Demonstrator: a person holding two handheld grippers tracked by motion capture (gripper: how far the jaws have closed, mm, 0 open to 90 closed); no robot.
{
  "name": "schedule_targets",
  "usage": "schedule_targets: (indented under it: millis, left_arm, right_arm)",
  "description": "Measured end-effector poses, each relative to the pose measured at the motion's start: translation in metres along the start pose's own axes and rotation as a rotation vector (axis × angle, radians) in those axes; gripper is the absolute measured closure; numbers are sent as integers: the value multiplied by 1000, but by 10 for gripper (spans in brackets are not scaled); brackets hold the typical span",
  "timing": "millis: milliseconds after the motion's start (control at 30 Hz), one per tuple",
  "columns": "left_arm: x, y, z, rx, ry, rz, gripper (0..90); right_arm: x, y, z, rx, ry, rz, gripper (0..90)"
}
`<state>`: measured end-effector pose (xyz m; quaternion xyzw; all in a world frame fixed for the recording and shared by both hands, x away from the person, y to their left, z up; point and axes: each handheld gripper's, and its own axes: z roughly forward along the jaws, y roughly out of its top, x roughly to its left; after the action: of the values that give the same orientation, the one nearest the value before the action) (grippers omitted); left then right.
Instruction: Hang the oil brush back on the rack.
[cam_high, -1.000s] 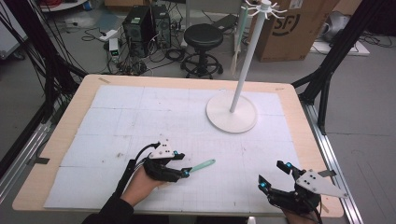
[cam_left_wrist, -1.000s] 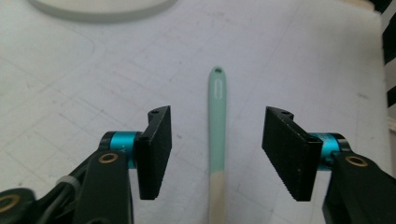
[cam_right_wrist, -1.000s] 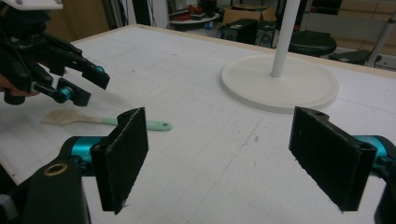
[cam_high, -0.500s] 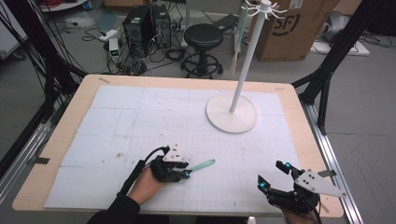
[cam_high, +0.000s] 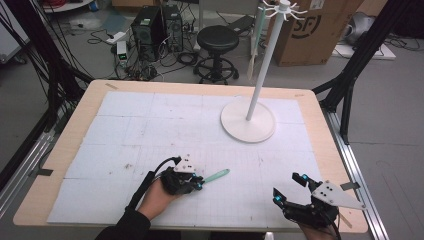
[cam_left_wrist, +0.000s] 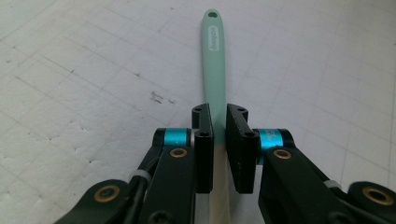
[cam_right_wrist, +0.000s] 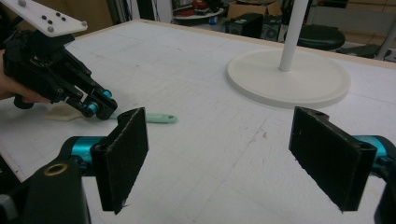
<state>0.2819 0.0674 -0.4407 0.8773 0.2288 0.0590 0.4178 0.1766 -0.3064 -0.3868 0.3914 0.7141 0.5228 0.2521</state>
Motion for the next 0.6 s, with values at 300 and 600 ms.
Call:
schedule_targets:
  millis: [300, 600]
  left_arm:
    - [-11, 8, -24, -172, 4, -9, 818]
    - [-35, 14, -48, -343, -18, 27, 818]
  right_arm:
    - [4, -1, 7, -9, 37, 24, 187]
    - [28, 2, 35, -53, 212, 101, 188]
